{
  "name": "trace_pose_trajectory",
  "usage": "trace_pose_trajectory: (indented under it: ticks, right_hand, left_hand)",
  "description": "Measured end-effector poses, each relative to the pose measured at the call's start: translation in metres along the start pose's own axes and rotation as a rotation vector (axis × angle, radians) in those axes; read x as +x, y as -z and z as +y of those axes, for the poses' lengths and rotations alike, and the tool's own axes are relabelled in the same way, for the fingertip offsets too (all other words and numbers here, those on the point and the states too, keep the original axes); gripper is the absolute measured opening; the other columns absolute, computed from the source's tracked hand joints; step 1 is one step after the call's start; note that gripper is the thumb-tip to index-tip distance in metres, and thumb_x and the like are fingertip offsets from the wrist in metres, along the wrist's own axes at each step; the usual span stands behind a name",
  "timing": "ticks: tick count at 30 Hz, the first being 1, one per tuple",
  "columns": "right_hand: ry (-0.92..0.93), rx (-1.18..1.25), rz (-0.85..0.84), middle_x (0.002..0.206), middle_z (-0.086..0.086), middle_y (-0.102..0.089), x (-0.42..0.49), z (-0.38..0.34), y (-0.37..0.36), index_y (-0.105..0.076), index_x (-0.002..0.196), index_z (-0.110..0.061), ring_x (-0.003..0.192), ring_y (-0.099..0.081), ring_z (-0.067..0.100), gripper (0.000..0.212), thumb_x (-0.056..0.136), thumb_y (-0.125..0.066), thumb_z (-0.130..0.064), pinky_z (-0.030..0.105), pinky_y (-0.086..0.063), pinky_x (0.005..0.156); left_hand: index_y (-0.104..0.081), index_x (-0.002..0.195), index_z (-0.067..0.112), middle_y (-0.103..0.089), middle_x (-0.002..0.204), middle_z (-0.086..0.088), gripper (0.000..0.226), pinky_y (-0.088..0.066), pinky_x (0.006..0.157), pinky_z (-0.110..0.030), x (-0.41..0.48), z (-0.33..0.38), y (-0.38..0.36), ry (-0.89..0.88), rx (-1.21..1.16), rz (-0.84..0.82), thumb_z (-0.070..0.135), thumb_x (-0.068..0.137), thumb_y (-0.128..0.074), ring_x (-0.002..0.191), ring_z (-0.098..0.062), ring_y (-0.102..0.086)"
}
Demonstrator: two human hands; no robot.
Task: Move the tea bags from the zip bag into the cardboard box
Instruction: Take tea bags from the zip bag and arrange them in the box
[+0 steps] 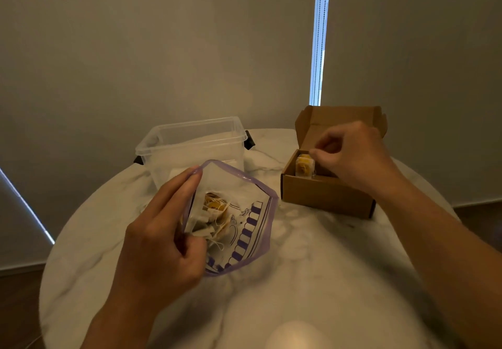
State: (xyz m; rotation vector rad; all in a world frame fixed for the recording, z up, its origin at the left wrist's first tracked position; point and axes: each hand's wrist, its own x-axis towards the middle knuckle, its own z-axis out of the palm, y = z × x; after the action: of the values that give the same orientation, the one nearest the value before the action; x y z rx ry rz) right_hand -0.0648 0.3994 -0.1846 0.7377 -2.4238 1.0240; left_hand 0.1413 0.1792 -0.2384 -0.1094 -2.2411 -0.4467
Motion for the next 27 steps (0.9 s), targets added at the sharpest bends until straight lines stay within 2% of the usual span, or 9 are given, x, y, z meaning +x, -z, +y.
trace_pose_trajectory:
  ticks: [3, 7, 12, 15, 17, 19, 22, 25, 27]
  right_hand:
    - [0.018, 0.278, -0.050, 0.070, -0.011, -0.070, -0.041, -0.034, 0.013, -0.075, 0.083, -0.022, 0.064, -0.067, 0.005, 0.004, 0.080, -0.077, -0.025, 0.019, -0.052, 0.058]
    - [0.094, 0.458, -0.325, 0.074, -0.010, -0.071, -0.079, -0.071, 0.010, -0.073, 0.087, -0.025, 0.069, -0.069, 0.002, 0.007, 0.081, -0.074, -0.023, 0.017, -0.055, 0.060]
    - [0.209, 0.344, -0.494, 0.093, -0.012, -0.071, -0.092, -0.100, -0.020, -0.072, 0.105, -0.026, 0.083, -0.066, -0.001, 0.019, 0.087, -0.070, -0.023, 0.010, -0.054, 0.072]
    - [0.260, 0.225, -0.542, 0.107, -0.002, -0.069, -0.086, -0.114, -0.047, -0.068, 0.116, -0.020, 0.095, -0.065, 0.010, 0.026, 0.091, -0.066, -0.018, 0.022, -0.055, 0.084]
    - [0.242, 0.138, -0.548, 0.105, 0.006, -0.066, -0.079, -0.119, -0.065, -0.067, 0.116, -0.015, 0.092, -0.064, 0.019, 0.026, 0.090, -0.066, -0.014, 0.033, -0.057, 0.084]
    - [0.229, 0.076, -0.534, 0.096, 0.007, -0.062, -0.072, -0.122, -0.079, -0.064, 0.113, -0.011, 0.085, -0.063, 0.022, 0.025, 0.088, -0.067, -0.010, 0.033, -0.057, 0.077]
    - [0.219, 0.001, -0.520, 0.084, 0.005, -0.050, -0.063, -0.124, -0.090, -0.061, 0.109, -0.010, 0.073, -0.055, 0.019, 0.024, 0.087, -0.068, -0.007, 0.030, -0.051, 0.069]
    - [0.212, -0.100, -0.568, 0.072, 0.002, -0.037, -0.056, -0.129, -0.100, -0.057, 0.112, -0.009, 0.060, -0.041, 0.014, 0.028, 0.086, -0.068, -0.008, 0.029, -0.043, 0.067]
    - [0.219, -0.107, -0.596, 0.073, 0.002, -0.041, -0.054, -0.131, -0.105, -0.055, 0.113, -0.009, 0.060, -0.040, 0.014, 0.026, 0.089, -0.066, -0.010, 0.029, -0.041, 0.068]
  left_hand:
    - [-0.047, 0.145, 0.012, -0.049, 0.146, 0.003, 0.067, -0.054, 0.072, -0.009, 0.000, 0.003, 0.001, -0.015, -0.002, 0.015, 0.024, 0.079, -0.048, 0.108, 0.009, -0.055]
    - [-0.048, 0.142, 0.005, -0.051, 0.145, -0.004, 0.064, -0.050, 0.082, -0.005, 0.000, 0.006, 0.001, -0.034, -0.007, 0.039, 0.020, 0.080, -0.049, 0.124, 0.009, -0.048]
    - [-0.050, 0.140, -0.001, -0.052, 0.144, -0.010, 0.063, -0.043, 0.093, -0.004, 0.000, 0.008, 0.002, -0.066, 0.009, 0.067, 0.013, 0.079, -0.052, 0.132, 0.005, -0.044]
    - [-0.050, 0.138, -0.004, -0.053, 0.142, -0.013, 0.063, -0.041, 0.099, -0.007, 0.000, 0.013, 0.002, -0.081, 0.019, 0.075, 0.006, 0.076, -0.052, 0.133, 0.004, -0.043]
    - [-0.050, 0.137, -0.005, -0.053, 0.141, -0.014, 0.062, -0.040, 0.096, -0.004, 0.001, 0.016, 0.003, -0.078, 0.018, 0.054, 0.010, 0.077, -0.049, 0.127, 0.006, -0.048]
    - [-0.050, 0.137, -0.005, -0.053, 0.141, -0.015, 0.062, -0.041, 0.088, -0.001, 0.001, 0.019, 0.004, -0.063, 0.015, 0.034, 0.013, 0.077, -0.047, 0.109, 0.003, -0.057]
    - [-0.050, 0.136, -0.006, -0.053, 0.141, -0.015, 0.063, -0.040, 0.087, 0.000, 0.001, 0.020, 0.004, -0.056, 0.009, 0.036, 0.012, 0.076, -0.046, 0.107, 0.009, -0.054]
    - [-0.049, 0.137, -0.003, -0.054, 0.140, -0.014, 0.065, -0.042, 0.086, -0.004, 0.000, 0.018, 0.004, -0.049, 0.024, 0.053, 0.011, 0.075, -0.044, 0.094, -0.011, -0.058]
    - [-0.049, 0.138, -0.001, -0.054, 0.141, -0.012, 0.065, -0.045, 0.082, -0.009, -0.001, 0.017, 0.003, -0.039, 0.033, 0.055, 0.011, 0.075, -0.044, 0.088, -0.023, -0.058]
